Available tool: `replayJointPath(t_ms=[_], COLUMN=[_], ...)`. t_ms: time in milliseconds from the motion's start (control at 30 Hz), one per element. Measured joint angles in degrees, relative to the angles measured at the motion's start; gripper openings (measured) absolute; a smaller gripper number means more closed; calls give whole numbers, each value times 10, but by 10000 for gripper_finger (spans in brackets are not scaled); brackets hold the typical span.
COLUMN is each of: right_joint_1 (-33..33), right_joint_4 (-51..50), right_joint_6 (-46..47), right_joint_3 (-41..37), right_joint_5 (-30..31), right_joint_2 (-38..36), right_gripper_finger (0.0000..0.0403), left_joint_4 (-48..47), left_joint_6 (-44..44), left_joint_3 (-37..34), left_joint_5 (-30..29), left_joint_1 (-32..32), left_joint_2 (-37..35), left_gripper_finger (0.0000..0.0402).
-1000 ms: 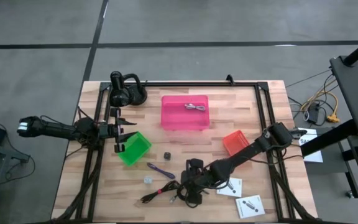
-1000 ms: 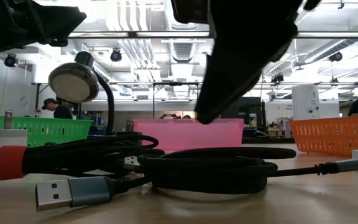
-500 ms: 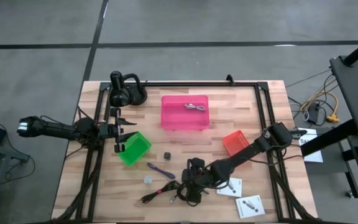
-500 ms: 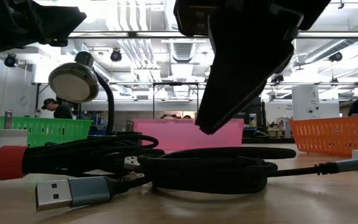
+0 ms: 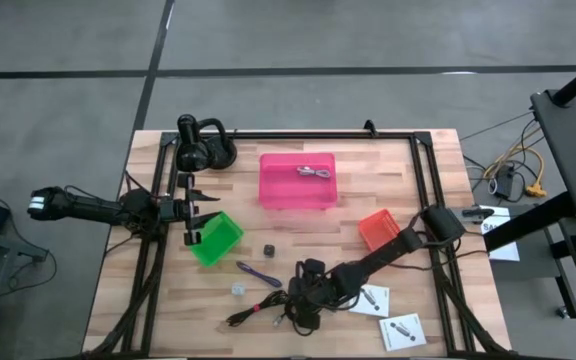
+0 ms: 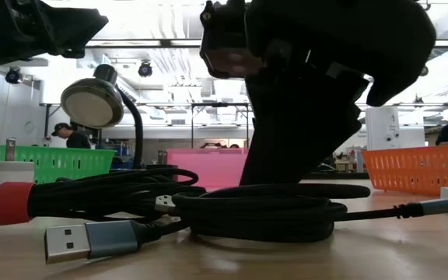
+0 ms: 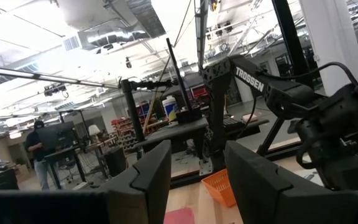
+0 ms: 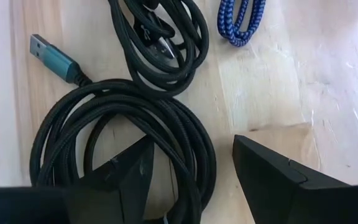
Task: Pick and place items into bin
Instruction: Put the right black charger cable into the pink bin
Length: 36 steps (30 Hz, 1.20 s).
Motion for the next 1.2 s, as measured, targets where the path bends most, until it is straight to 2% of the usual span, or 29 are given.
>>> replayJointPath(t_ms=[200, 467, 1200], right_joint_1=[1, 1, 1], right_joint_4=[-11, -18, -36], right_joint_6=[0, -8, -4], right_joint_3=[0, 0, 0], right_joint_5=[-30, -31, -45], right_joint_2=[-6, -6, -7], right_gripper_finger=[206, 198, 60], left_joint_4=[1, 1, 1], left_joint_6=[0, 0, 0], left_joint_3=[0, 0, 0], left_joint_5=[0, 0, 0], left_joint_1=[0, 0, 0], left_joint_2=[0, 0, 0], left_gripper_finger=[137, 137, 137])
